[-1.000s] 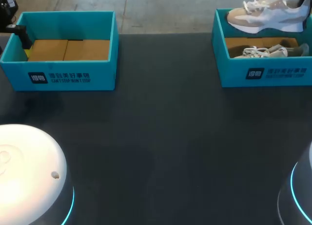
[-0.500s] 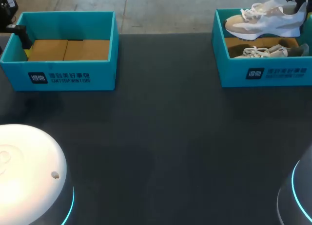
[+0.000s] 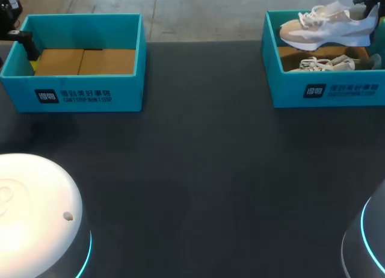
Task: Take the shoe out of the shoebox, open the shoe tongue, remove and reinsert the insole, then place the shoe into the shoebox
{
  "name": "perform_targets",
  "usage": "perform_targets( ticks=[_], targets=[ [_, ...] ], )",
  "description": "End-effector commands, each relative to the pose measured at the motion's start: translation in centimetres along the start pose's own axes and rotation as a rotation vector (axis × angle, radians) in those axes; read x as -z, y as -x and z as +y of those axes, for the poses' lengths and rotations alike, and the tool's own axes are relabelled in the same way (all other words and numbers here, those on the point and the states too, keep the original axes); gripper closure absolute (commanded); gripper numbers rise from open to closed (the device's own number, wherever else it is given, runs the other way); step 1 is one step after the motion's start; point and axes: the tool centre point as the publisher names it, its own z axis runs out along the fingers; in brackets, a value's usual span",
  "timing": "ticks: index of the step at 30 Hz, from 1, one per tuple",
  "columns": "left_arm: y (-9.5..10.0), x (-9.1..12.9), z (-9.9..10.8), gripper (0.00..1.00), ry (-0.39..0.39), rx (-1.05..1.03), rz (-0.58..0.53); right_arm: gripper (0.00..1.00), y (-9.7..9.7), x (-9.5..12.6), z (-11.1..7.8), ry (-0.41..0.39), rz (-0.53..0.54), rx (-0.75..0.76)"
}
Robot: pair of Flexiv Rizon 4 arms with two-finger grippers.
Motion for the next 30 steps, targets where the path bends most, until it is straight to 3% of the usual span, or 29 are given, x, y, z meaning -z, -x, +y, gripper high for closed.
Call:
perform_targets(
  ticks=[1,30],
  targets=[
    [0.0,0.0,0.1,0.0,-0.001,0.0,-0.002,1.0,0.0,-0.4,0.5,-0.003,0.0,-0.005],
    [0.0,0.0,0.1,0.0,-0.001,0.0,-0.002,1.0,-0.7,-3.1,0.9,-0.029,-0.007,-0.046]
  ],
)
